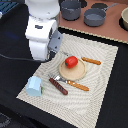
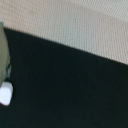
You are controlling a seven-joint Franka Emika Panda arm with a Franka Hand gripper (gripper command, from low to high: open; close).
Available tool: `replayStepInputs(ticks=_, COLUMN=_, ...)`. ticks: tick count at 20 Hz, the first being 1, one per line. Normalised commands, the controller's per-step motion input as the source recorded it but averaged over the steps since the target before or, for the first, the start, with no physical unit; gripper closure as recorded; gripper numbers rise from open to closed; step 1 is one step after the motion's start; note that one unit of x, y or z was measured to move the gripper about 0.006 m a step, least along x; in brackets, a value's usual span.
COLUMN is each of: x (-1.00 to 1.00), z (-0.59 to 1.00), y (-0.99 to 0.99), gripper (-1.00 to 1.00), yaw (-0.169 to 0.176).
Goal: Interact with the objects in diverse but meaningful ways.
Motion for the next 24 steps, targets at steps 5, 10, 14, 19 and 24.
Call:
replayStepInputs(ticks=5, x=-0.97, z=-0.12, y=0.36, gripper=-1.0, yaw=0.062)
replayStepInputs(ticks=10, x=-0.94, z=-0.03, y=0.44, gripper=-1.0, yaw=0.058)
replayStepInputs(ticks=14, x=-0.81, z=-0.08, y=0.46, gripper=-1.0, yaw=0.085)
replayStepInputs(ticks=19, x=-0.52, z=-0.09, y=0.46, gripper=-1.0, yaw=0.153)
replayStepInputs(ticks=24, x=-0.02, z=-0.09, y=0.31, gripper=-1.0, yaw=0.204)
